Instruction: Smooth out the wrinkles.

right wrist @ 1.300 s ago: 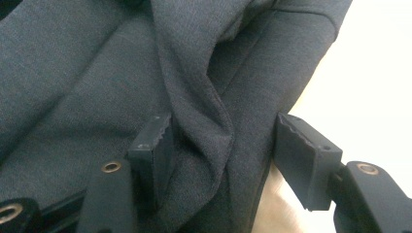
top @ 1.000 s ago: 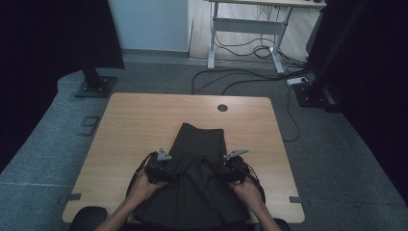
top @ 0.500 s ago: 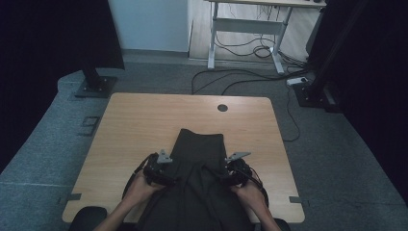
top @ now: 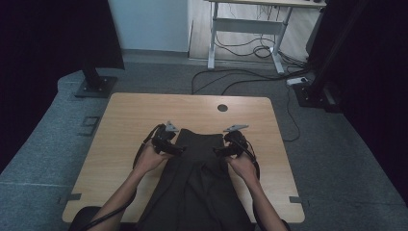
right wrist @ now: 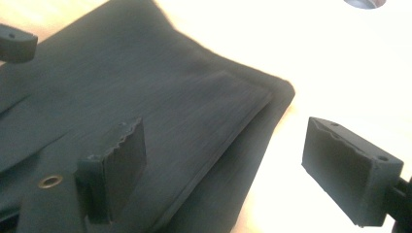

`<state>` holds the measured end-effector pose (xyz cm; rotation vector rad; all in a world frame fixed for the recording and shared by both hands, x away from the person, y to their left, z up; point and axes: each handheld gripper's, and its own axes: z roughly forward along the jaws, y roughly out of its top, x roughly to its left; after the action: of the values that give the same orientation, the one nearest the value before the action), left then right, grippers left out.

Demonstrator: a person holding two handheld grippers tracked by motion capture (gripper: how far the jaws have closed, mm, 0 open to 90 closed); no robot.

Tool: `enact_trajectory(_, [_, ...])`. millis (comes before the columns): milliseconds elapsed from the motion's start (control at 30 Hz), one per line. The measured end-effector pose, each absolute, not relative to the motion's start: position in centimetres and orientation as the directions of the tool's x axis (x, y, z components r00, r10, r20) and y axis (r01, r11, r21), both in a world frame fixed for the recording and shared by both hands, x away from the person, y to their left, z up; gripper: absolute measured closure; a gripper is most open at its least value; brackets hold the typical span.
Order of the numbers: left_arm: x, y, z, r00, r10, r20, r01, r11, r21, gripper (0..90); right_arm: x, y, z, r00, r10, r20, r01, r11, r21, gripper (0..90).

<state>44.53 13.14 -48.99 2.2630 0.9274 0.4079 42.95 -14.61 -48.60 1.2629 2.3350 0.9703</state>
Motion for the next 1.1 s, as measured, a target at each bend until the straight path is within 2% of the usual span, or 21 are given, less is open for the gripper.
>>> enact_trajectory(233, [47.3,13.8,-51.5,0.659,0.752,0.027,0.563,-0.516,0.646,14.8,45.7,-14.7,-51.2,-0.502,0.862,0.079,0.676,0.333,0.657,16.1])
enact_trajectory(333, [48.0,14.3,-52.5,0.641,0.767,-0.035,0.597,-0.469,0.651,15.0,46.2,-14.8,-52.3,-0.49,0.868,0.084,0.691,0.327,0.644,17.7])
enact_trajectory(500, [48.2,13.9,-53.7,0.665,0.747,-0.017,0.587,-0.507,0.631,18.9,46.3,-14.5,-53.7,-0.515,0.853,0.082,0.689,0.356,0.632,26.6])
enact_trajectory(567, [48.1,13.9,-53.9,0.658,0.751,-0.06,0.601,-0.475,0.643,23.5,46.1,-14.1,-53.7,-0.537,0.84,0.075,0.673,0.373,0.639,36.9])
enact_trajectory(633, [48.0,13.9,-53.9,0.657,0.751,-0.061,0.596,-0.469,0.651,25.1,46.0,-14.0,-53.5,-0.546,0.834,0.073,0.672,0.385,0.633,40.5])
enact_trajectory(700, [47.8,13.8,-53.8,0.672,0.737,-0.07,0.591,-0.477,0.651,32.3,46.0,-14.0,-53.4,-0.55,0.831,0.084,0.677,0.385,0.628,47.5])
enact_trajectory(800, [47.6,13.5,-53.5,0.694,0.714,-0.092,0.59,-0.491,0.641,51.2,46.0,-13.8,-53.2,-0.558,0.823,0.111,0.691,0.386,0.611,61.0])
enact_trajectory(900, [47.7,13.4,-53.2,0.704,0.704,-0.094,0.59,-0.507,0.628,63.9,46.0,-13.5,-53.0,-0.567,0.815,0.118,0.689,0.391,0.611,71.6])
enact_trajectory(967, [47.7,13.2,-53.0,0.723,0.689,-0.052,0.56,-0.54,0.628,75.4,45.9,-13.3,-53.0,-0.573,0.814,0.099,0.677,0.402,0.617,74.7])
enact_trajectory(1033, [48.0,13.0,-52.7,0.732,0.68,-0.034,0.547,-0.557,0.625,82.1,45.9,-13.2,-52.9,-0.577,0.812,0.087,0.666,0.407,0.625,76.3])
enact_trajectory(1100, [48.6,12.9,-52.2,0.727,0.686,-0.033,0.544,-0.546,0.637,84.1,46.3,-13.3,-52.8,-0.571,0.815,0.094,0.664,0.393,0.636,76.8])
